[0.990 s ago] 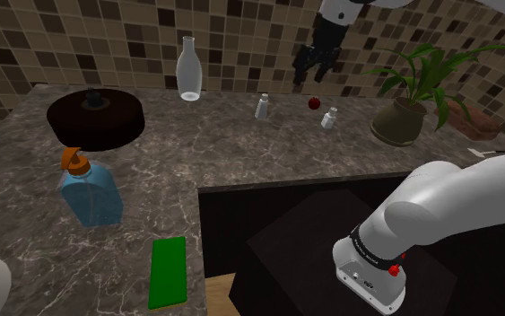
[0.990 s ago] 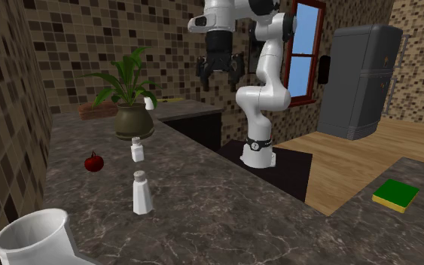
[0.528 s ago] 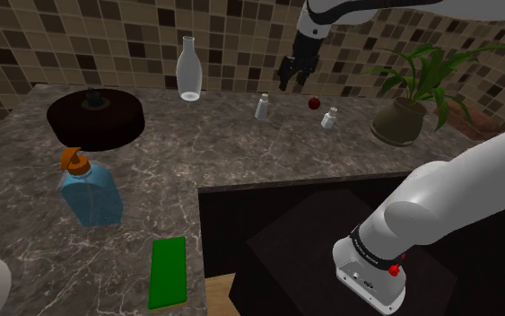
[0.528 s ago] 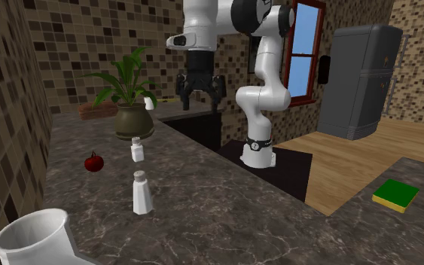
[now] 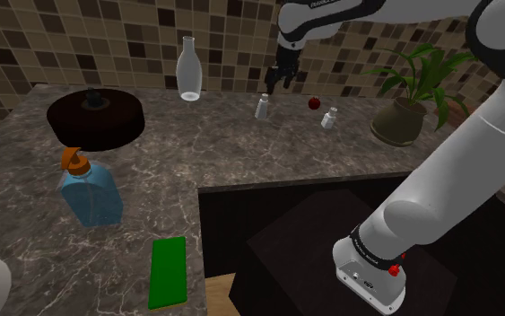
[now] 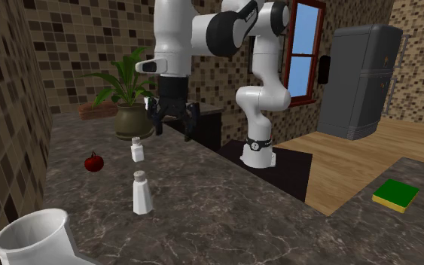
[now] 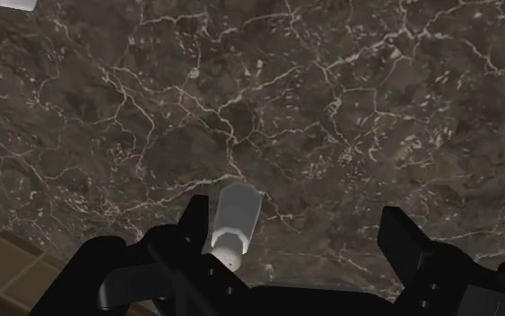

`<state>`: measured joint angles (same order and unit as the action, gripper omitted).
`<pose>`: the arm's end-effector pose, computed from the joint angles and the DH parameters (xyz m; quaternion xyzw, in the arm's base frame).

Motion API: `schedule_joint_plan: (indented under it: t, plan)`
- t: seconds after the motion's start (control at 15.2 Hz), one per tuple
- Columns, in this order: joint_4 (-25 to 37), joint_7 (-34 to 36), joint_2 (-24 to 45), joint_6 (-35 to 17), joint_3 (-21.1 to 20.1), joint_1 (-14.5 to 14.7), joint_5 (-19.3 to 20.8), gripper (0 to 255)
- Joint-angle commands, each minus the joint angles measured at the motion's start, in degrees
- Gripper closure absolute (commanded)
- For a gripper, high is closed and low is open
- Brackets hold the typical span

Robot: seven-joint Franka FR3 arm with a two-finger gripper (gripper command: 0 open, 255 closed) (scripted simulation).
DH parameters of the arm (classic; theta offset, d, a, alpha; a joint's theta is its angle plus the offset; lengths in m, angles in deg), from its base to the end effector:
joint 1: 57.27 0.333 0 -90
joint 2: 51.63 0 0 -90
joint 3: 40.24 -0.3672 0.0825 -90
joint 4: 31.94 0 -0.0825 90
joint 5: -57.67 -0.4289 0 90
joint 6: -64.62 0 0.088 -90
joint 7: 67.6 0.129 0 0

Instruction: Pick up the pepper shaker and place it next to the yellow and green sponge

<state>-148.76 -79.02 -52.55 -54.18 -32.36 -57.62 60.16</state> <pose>0.5863 -0.0882 0.4639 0.9988 0.0378 0.0218 0.0222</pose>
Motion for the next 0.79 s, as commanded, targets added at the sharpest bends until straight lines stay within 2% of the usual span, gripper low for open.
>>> schedule_joint_plan:
  t: [0.0, 0.46, 0.73]
  plan:
    - [3.19, -1.37, 4.33, -1.07, 0.22, -0.2, 0.13, 0]
    - [16.98, -5.63, 20.11, -2.85, 0.41, -1.34, 0.31, 0]
    - [16.31, -5.74, 21.36, -4.78, 0.38, -1.53, 0.22, 0]
